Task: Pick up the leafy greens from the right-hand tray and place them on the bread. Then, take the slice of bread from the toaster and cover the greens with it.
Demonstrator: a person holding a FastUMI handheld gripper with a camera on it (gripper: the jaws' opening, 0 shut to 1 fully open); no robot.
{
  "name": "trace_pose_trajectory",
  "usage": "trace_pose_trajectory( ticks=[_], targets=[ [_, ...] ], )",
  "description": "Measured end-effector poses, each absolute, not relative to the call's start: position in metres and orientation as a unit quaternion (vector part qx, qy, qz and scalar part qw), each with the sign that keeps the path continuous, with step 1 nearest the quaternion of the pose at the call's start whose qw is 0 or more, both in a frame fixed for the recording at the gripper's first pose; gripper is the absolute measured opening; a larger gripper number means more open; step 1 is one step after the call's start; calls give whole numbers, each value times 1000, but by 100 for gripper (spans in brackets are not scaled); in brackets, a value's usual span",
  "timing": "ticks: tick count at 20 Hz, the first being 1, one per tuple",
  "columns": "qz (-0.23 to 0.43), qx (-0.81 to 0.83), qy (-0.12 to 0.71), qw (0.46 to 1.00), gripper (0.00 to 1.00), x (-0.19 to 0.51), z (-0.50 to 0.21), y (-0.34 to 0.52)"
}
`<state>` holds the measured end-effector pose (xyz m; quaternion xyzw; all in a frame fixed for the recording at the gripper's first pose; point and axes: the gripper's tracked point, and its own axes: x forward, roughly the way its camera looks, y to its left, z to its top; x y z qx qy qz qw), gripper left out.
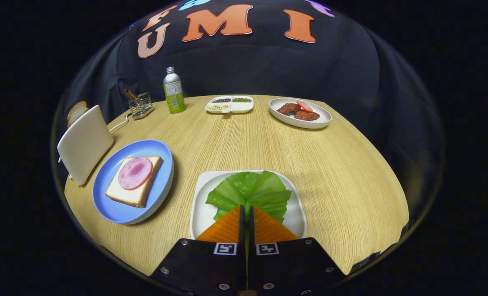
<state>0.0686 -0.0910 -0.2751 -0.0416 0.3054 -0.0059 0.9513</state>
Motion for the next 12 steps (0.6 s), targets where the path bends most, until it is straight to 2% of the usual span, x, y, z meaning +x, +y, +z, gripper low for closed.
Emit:
trace_pose_trajectory(
  ticks=[12],
  targets=[
    [-3,-65,251,966,1,58,-214,-66]
  ],
)
